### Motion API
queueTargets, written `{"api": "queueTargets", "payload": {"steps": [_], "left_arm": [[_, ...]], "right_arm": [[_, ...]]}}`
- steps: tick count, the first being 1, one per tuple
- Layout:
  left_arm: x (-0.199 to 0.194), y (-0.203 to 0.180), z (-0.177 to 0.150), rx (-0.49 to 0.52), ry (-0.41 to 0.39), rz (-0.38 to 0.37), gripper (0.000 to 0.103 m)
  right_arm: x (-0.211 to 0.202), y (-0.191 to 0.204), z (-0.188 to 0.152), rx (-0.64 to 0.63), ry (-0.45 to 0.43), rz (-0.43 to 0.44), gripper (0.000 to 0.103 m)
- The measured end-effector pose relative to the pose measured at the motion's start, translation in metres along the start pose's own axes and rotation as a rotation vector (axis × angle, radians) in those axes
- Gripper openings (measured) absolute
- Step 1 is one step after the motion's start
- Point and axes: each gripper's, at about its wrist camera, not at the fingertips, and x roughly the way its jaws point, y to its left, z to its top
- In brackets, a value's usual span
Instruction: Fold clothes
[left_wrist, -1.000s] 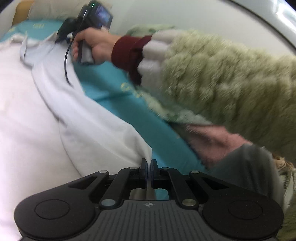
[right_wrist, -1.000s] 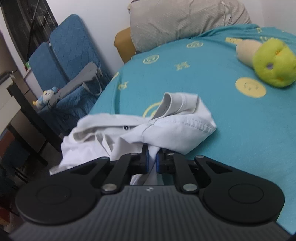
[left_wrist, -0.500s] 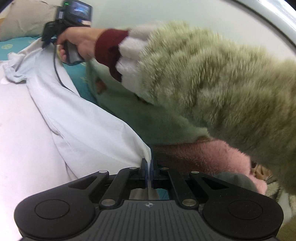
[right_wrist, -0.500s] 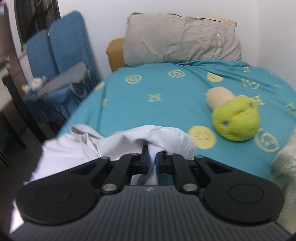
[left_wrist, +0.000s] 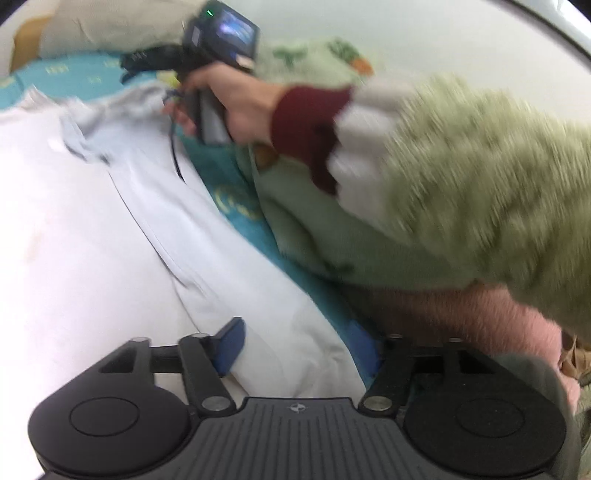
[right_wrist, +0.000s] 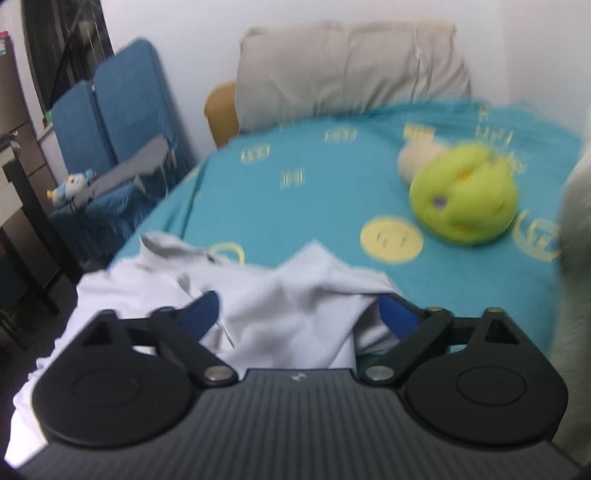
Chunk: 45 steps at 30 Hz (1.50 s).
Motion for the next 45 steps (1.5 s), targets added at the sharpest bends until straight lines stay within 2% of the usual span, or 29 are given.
{"api": "queueTargets", "payload": {"steps": [5, 13, 18, 24, 27, 29, 35, 41, 45], "left_arm": [[-0.044, -0.009, 0.004, 0.025, -0.107, 0.086, 0.081], [-0.128, -0.020, -0.014, 0.016, -0.246, 0.225, 0.089], [-0.164, -0.005, -0.029, -0.013, -0.294, 0.354, 0.089], [-0.201, 0.026, -0.020, -0.057, -0.344, 0.474, 0.089], [-0.190, 0.040, -0.009, -0.081, -0.345, 0.486, 0.089], [-0.168, 0.053, 0.005, -0.081, -0.342, 0.484, 0.089], [-0.079, 0.099, 0.056, -0.072, -0.288, 0.475, 0.089], [0.014, 0.161, 0.120, -0.118, -0.263, 0.539, 0.085], [0.071, 0.187, 0.166, -0.044, -0.263, 0.586, 0.084]], "right_arm": [[-0.055, 0.022, -0.003, -0.029, -0.030, -0.027, 0.097], [-0.160, 0.058, -0.019, -0.031, -0.079, -0.072, 0.097], [-0.232, 0.086, -0.051, 0.016, -0.128, -0.111, 0.097], [-0.313, 0.116, -0.110, 0.105, -0.138, -0.106, 0.097], [-0.335, 0.120, -0.137, 0.146, -0.169, -0.087, 0.097], [-0.341, 0.119, -0.150, 0.174, -0.181, -0.083, 0.097], [-0.318, 0.109, -0.152, 0.164, -0.170, -0.117, 0.097], [-0.292, 0.092, -0.147, 0.175, -0.179, -0.175, 0.097], [-0.270, 0.075, -0.141, 0.199, -0.183, -0.212, 0.097]]}}
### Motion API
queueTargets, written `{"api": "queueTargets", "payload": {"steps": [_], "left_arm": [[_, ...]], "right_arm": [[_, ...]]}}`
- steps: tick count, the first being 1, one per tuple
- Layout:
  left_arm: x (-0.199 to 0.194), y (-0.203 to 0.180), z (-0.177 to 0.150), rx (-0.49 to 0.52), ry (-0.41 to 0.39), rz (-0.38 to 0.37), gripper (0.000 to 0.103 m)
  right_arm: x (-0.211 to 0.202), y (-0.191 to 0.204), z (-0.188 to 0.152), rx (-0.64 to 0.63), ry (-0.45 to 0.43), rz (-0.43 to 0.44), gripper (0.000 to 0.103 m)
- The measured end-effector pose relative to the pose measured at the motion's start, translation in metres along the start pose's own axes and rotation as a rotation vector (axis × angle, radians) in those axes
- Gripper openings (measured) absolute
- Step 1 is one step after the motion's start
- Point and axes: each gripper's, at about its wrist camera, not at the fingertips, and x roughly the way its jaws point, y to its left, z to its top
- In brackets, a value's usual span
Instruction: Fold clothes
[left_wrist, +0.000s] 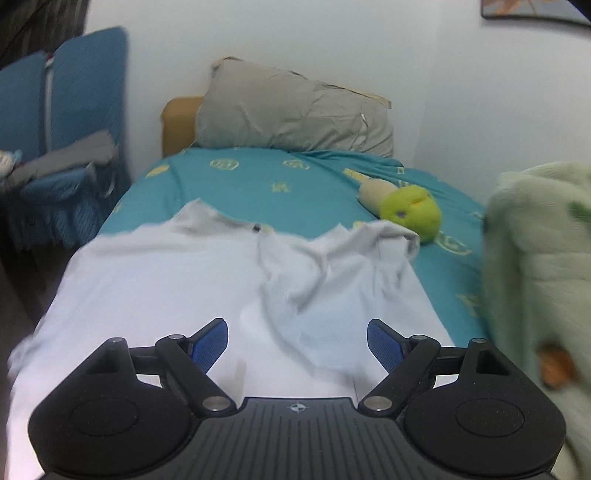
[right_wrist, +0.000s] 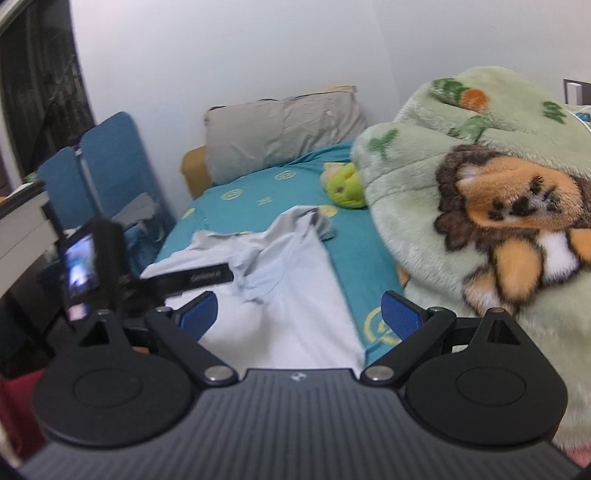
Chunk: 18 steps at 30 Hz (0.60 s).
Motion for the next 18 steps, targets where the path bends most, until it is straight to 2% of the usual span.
{"api": "queueTargets", "payload": {"steps": [5, 6, 7, 8, 9, 10, 14, 16, 18], "left_arm": [[0.067, -0.017, 0.012, 0.144, 0.007, 0.066, 0.072], [0.076, -0.017, 0.011, 0.165, 0.018, 0.078, 0.061], [0.083, -0.016, 0.009, 0.179, 0.029, 0.094, 0.045], [0.087, -0.014, 0.007, 0.176, 0.039, 0.103, 0.036], [0.086, -0.008, 0.005, 0.146, 0.041, 0.087, 0.016], [0.083, -0.001, 0.004, 0.096, 0.037, 0.057, 0.009], [0.057, 0.034, 0.000, -0.136, -0.007, -0.038, 0.007], [0.050, 0.053, -0.005, -0.255, 0.025, -0.017, 0.007], [0.048, 0.070, -0.012, -0.348, 0.091, 0.017, 0.007]], "right_arm": [[0.032, -0.015, -0.001, 0.056, 0.043, -0.023, 0.097], [0.037, -0.018, -0.002, 0.067, 0.053, -0.027, 0.097], [0.041, -0.020, -0.004, 0.077, 0.063, -0.030, 0.097], [0.046, -0.023, -0.005, 0.088, 0.073, -0.034, 0.097], [0.051, -0.026, -0.006, 0.098, 0.083, -0.037, 0.097], [0.053, -0.027, -0.007, 0.106, 0.090, -0.037, 0.097], [0.054, -0.026, -0.009, 0.107, 0.100, -0.035, 0.097], [0.052, -0.024, -0.009, 0.102, 0.095, -0.036, 0.097], [0.050, -0.023, -0.008, 0.099, 0.094, -0.037, 0.097]]}}
